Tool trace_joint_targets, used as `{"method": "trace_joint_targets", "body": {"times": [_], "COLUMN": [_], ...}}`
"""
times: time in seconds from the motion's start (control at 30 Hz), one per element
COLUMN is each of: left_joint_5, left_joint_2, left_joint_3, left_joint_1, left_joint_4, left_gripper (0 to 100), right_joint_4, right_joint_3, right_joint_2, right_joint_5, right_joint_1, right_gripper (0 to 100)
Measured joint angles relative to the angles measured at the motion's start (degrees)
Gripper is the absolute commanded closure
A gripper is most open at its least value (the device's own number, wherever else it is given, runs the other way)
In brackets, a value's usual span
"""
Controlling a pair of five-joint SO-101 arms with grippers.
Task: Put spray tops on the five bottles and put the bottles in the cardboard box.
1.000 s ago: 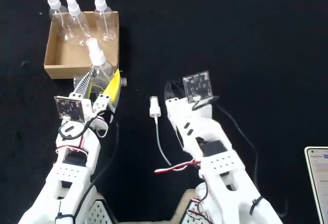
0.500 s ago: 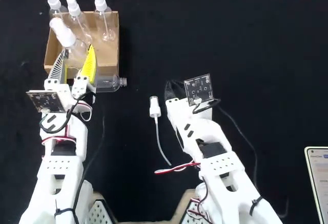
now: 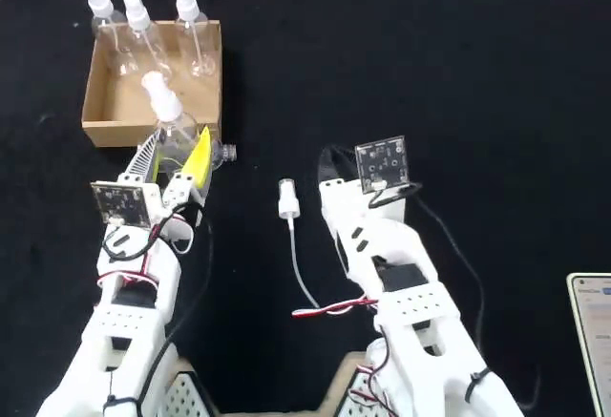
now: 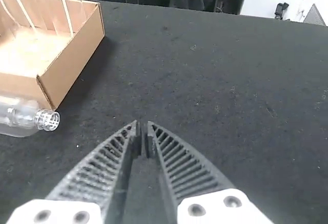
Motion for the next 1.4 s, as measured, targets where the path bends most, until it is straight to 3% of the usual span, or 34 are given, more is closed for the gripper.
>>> {"method": "trace_joint_targets", "body": {"times": [0.2,0.37,0.8,0.93,1.17,1.27,1.4], "left_joint_5": [0.00,0.00,0.00,0.00,0.00,0.00,0.00], "left_joint_2": [0.00,0.00,0.00,0.09,8.44,17.93,33.85], "left_joint_3": [0.18,0.18,0.18,-2.02,-10.90,-15.38,-19.96], "left_joint_1": [2.02,8.35,25.93,26.55,27.16,27.16,27.16], "left_joint_4": [4.92,6.51,6.51,6.51,6.42,2.46,-11.25], "left_gripper": [97,97,97,97,97,97,97], "right_joint_4": [0.00,0.00,0.00,0.00,0.00,0.00,0.00], "right_joint_3": [0.00,0.00,-3.08,-3.16,-3.16,-3.16,-3.60], "right_joint_2": [0.00,0.00,0.00,0.00,0.00,0.00,0.00], "right_joint_5": [0.00,0.00,-1.32,-7.21,-8.70,-8.70,-8.79], "right_joint_1": [0.09,0.88,21.54,25.23,26.90,26.99,29.45], "right_gripper": [98.4,98.4,98.4,98.4,98.4,98.4,98.4]}}
